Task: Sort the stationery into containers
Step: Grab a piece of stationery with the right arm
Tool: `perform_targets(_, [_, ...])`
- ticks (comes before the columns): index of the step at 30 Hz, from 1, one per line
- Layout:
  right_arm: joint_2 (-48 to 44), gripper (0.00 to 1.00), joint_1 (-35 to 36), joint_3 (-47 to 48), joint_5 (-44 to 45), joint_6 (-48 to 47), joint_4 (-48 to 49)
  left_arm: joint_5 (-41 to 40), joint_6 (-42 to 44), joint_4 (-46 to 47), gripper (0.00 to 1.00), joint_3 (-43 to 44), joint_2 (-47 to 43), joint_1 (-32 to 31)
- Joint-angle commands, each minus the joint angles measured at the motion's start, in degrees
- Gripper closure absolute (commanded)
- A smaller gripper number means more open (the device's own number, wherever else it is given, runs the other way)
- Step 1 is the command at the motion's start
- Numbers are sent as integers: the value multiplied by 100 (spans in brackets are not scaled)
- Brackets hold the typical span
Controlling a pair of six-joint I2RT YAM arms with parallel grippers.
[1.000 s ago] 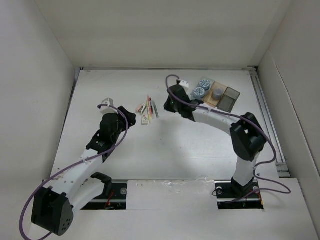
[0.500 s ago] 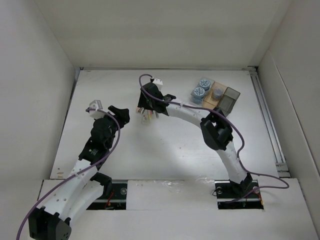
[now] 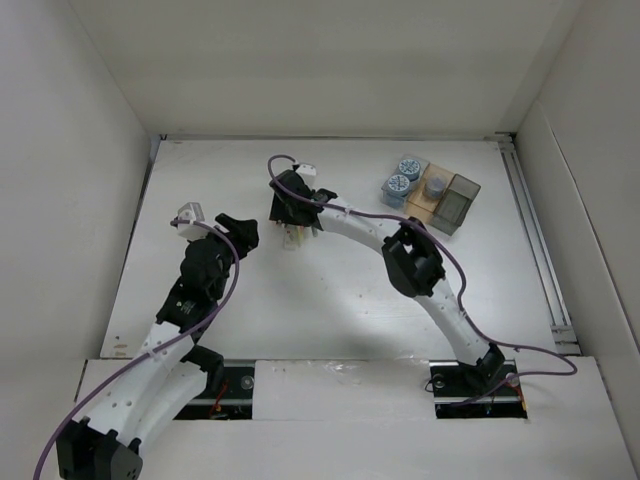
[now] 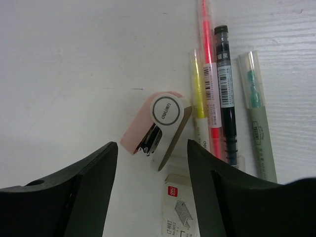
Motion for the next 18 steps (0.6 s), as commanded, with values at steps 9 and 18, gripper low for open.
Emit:
perform_targets(9, [546, 34, 132, 819, 55, 78, -26, 6, -9, 55, 45, -13, -148, -2])
perform_targets(18, [608, 48, 132, 872, 116, 131, -26, 6, -9, 55, 45, -66, -200, -2])
